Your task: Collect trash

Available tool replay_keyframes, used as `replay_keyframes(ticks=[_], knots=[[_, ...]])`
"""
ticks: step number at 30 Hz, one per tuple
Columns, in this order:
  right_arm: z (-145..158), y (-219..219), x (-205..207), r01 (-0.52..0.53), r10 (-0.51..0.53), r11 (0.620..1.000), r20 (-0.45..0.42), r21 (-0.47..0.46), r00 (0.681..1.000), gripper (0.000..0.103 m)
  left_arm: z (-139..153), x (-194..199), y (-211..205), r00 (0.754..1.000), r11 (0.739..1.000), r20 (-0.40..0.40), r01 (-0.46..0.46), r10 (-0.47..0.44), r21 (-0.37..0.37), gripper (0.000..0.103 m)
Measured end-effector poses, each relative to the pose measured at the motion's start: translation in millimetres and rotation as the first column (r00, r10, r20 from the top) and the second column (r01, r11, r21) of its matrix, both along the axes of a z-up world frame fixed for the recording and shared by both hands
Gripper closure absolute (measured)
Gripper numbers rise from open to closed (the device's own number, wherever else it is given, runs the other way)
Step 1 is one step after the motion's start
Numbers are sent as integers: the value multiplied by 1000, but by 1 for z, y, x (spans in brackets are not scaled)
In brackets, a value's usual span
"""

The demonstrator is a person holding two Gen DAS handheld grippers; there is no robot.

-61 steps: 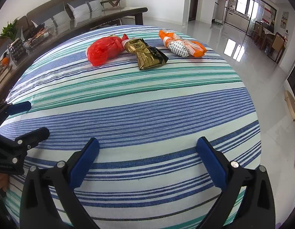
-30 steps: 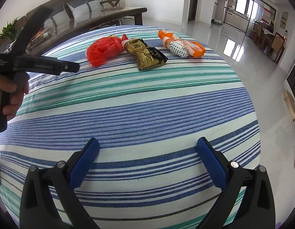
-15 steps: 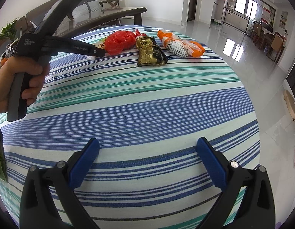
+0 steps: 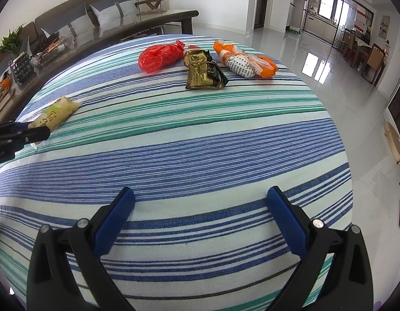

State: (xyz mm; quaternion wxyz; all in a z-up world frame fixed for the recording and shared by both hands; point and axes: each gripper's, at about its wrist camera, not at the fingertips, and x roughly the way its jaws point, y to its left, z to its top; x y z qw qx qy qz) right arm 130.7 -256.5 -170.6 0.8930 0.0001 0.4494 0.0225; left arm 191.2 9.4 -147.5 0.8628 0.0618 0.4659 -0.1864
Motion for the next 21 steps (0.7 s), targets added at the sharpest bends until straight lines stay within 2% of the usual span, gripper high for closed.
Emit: replay_keyframes(ticks=[1, 2, 3, 4, 5, 7, 8, 10, 21], knots=[[0, 0, 0, 0, 0, 1000, 0, 0, 1000, 5, -1, -5, 1, 1000, 1000, 14, -5, 5, 10, 56], [0, 0, 0, 0, 0, 1000, 0, 0, 1000, 5, -2, -8, 2, 1000, 1000, 25, -12, 12, 15, 39], [0, 0, 0, 0, 0, 1000, 0, 0, 1000, 5, -3, -10, 3, 999, 1000, 31, -20, 20, 11, 33], [0, 1, 0, 0, 0, 1000, 0, 0, 1000, 5, -5, -11, 4, 999, 999, 37, -32, 32, 1, 21], [0, 1, 0, 0, 0, 1000, 0, 0, 1000, 5, -7, -8, 5, 999, 999, 34, -41, 41, -1, 15], [0, 0, 0, 0, 0, 1000, 0, 0, 1000, 5, -15, -7, 5, 999, 999, 13, -49, 49, 19, 13], [0, 1, 0, 0, 0, 1000, 0, 0, 1000, 5, -17, -11, 2, 999, 998, 39, -34, 33, 43, 8], [0, 0, 0, 0, 0, 1000, 0, 0, 1000, 5, -20, -9, -1, 999, 997, 39, -34, 31, 74, 6], [0, 0, -1, 0, 0, 1000, 0, 0, 1000, 5, -21, -4, 4, 999, 997, 26, -45, 44, 55, 4]])
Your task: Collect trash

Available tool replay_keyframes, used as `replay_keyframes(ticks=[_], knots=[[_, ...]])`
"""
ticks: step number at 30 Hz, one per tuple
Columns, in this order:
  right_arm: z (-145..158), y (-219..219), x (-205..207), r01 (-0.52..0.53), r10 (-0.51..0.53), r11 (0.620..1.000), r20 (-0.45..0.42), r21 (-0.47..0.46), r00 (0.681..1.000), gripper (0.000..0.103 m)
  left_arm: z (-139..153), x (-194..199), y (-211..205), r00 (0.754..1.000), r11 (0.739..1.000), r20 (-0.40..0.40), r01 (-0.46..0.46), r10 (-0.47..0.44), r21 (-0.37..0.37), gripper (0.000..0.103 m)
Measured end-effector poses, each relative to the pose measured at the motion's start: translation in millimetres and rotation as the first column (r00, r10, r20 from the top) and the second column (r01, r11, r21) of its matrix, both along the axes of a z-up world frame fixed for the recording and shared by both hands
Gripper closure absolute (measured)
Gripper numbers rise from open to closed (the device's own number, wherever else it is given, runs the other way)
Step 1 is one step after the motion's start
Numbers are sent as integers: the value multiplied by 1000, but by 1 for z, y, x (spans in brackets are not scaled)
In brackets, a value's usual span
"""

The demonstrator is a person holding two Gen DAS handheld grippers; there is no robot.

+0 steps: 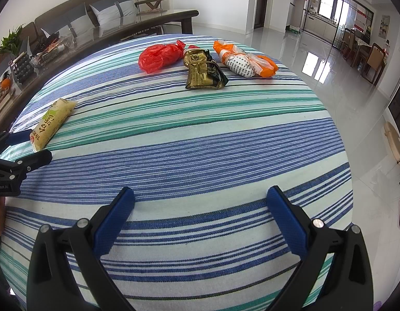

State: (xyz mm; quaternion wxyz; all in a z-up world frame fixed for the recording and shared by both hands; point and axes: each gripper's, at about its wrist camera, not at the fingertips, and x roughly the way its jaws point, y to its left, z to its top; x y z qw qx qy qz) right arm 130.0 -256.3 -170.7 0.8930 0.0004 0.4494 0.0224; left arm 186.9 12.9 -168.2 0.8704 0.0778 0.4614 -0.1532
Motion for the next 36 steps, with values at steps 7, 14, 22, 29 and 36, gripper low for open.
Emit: replay_keyframes(ticks=[7, 14, 22, 29, 36], knots=[[0, 0, 0, 0, 0, 1000, 0, -1, 1000, 5, 0, 1, 0, 1000, 1000, 0, -6, 6, -1, 4], [0, 0, -1, 8, -8, 1000, -1, 2, 1000, 5, 0, 1, 0, 1000, 1000, 0, -6, 6, -2, 4], [27, -25, 67, 3, -7, 987, 23, 161, 1000, 5, 0, 1, 0, 1000, 1000, 0, -6, 6, -1, 4], [14, -17, 125, 7, 3, 981, -52, 191, 999, 5, 0, 1, 0, 1000, 1000, 0, -6, 6, -1, 4], [6, -2, 136, 1, 1, 997, -23, 71, 1000, 7, 0, 1, 0, 1000, 1000, 0, -5, 5, -1, 4]])
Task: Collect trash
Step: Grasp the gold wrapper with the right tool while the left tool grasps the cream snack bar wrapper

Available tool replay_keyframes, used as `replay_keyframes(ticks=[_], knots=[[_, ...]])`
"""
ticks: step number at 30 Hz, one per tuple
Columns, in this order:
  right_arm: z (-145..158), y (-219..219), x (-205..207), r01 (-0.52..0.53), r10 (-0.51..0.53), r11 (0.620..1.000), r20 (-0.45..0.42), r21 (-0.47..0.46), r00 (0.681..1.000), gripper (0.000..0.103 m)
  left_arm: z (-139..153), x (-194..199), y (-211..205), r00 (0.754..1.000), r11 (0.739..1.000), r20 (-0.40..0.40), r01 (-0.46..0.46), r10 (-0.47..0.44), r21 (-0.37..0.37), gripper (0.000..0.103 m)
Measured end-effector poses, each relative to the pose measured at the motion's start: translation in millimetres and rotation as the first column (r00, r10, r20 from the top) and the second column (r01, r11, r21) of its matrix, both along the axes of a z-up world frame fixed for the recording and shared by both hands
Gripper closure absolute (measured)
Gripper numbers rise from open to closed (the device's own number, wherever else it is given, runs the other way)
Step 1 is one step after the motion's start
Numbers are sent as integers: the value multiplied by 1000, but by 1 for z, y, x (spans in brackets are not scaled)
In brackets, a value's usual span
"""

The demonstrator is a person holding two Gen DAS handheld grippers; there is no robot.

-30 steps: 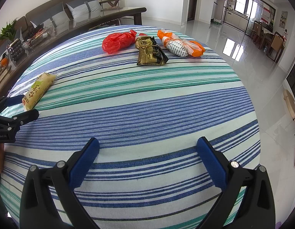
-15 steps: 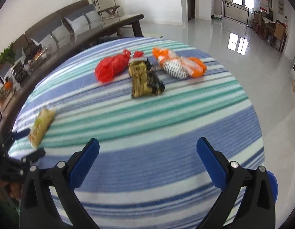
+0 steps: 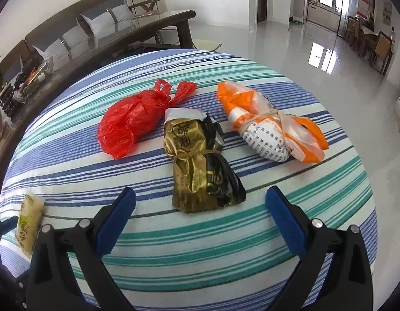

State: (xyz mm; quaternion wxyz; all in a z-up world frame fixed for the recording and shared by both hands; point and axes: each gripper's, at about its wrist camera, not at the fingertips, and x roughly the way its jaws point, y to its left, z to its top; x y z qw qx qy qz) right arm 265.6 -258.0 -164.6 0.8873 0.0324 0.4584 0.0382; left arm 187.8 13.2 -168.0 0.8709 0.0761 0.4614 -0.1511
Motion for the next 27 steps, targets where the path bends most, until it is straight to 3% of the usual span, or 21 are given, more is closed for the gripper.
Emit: replay_keyframes(ticks=[1, 2, 3, 4, 6, 11, 19, 20, 24, 27], knots=[[-1, 1, 0, -11, 11, 1000, 6, -15, 1000, 9, 0, 1, 0, 1000, 1000, 0, 0, 0, 0, 4], [0, 2, -2, -17, 18, 999, 17, -36, 1000, 24, 0, 0, 0, 1000, 1000, 0, 0, 0, 0, 4], [1, 2, -3, -21, 23, 998, 29, -61, 999, 48, 0, 0, 0, 1000, 1000, 0, 0, 0, 0, 4], [3, 2, -3, -37, 38, 999, 34, -40, 999, 57, 0, 0, 0, 1000, 1000, 0, 0, 0, 0, 4], [5, 2, -8, -31, 32, 999, 17, -31, 999, 60, 0, 0, 0, 1000, 1000, 0, 0, 0, 0, 4], [9, 10, -52, -68, 68, 998, -22, -10, 997, 60, 0, 0, 0, 1000, 1000, 0, 0, 0, 0, 4], [13, 17, -165, -103, 105, 994, -66, 25, 992, 58, 0, 0, 0, 1000, 1000, 1, 0, 0, 1, 4], [13, 18, -171, -110, 112, 993, -68, 28, 991, 55, 0, 0, 0, 1000, 1000, 1, 0, 0, 2, 4], [16, 22, -177, -145, 143, 989, -65, -14, 988, 29, 0, 1, 2, 1000, 1000, 2, 0, 0, 4, 4], [20, 16, -175, -143, 142, 990, -67, -8, 988, 24, 0, 1, 2, 1000, 1000, 3, -1, 1, 8, 4]])
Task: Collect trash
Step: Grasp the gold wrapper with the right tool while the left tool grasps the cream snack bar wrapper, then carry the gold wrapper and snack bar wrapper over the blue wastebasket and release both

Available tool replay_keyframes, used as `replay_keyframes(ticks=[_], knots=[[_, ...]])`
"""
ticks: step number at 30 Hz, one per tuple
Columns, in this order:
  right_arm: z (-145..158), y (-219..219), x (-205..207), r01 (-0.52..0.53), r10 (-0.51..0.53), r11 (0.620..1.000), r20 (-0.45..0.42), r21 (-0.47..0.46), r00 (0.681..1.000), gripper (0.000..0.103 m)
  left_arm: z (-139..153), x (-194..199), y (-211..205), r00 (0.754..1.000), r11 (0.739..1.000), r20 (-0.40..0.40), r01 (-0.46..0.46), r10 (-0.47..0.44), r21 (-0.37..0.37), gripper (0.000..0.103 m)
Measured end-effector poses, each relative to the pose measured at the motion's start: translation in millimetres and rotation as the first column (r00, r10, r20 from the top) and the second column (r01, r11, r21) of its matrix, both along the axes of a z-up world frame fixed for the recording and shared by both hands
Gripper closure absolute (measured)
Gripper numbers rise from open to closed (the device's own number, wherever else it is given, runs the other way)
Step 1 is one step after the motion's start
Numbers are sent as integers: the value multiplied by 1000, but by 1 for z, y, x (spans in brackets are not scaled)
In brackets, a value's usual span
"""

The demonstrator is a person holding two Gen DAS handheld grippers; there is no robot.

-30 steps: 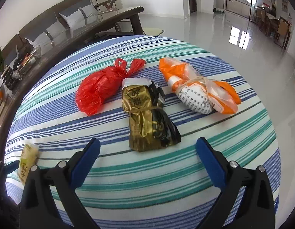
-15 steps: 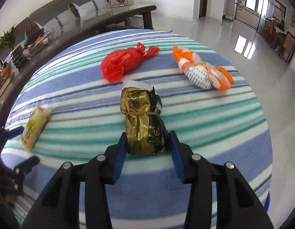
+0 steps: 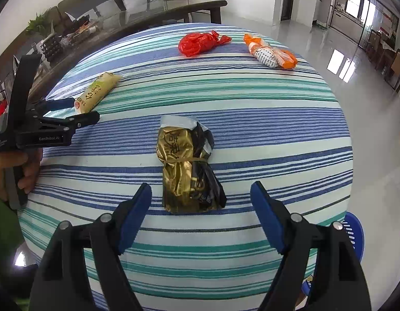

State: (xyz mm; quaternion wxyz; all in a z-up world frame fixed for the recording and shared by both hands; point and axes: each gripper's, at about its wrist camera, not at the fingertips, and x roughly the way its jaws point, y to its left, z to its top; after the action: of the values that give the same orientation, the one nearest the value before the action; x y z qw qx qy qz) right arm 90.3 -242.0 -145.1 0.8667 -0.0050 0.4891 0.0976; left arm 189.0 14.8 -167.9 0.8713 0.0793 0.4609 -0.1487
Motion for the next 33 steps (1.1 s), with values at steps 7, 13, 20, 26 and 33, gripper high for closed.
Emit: replay_keyframes(ticks=[7, 13, 20, 26, 33], knots=[[7, -1, 13, -21, 22, 1000, -29, 18, 999, 22, 0, 0, 0, 1000, 1000, 0, 0, 0, -1, 4], [3, 13, 31, -48, 47, 999, -88, -14, 995, 22, 3, 1, -1, 998, 999, -43, 48, -48, 6, 4], [-1, 10, 48, -34, 37, 999, -123, 30, 992, 55, 13, 14, -6, 993, 996, -77, 86, -88, -35, 35], [12, -8, 33, -22, 31, 995, -89, 94, 996, 59, 18, 6, -21, 993, 994, -50, 109, -109, -7, 83], [36, -64, 0, 24, -22, 986, -19, 166, 1000, 59, 42, -22, -75, 978, 974, -13, 208, -210, -88, 85]])
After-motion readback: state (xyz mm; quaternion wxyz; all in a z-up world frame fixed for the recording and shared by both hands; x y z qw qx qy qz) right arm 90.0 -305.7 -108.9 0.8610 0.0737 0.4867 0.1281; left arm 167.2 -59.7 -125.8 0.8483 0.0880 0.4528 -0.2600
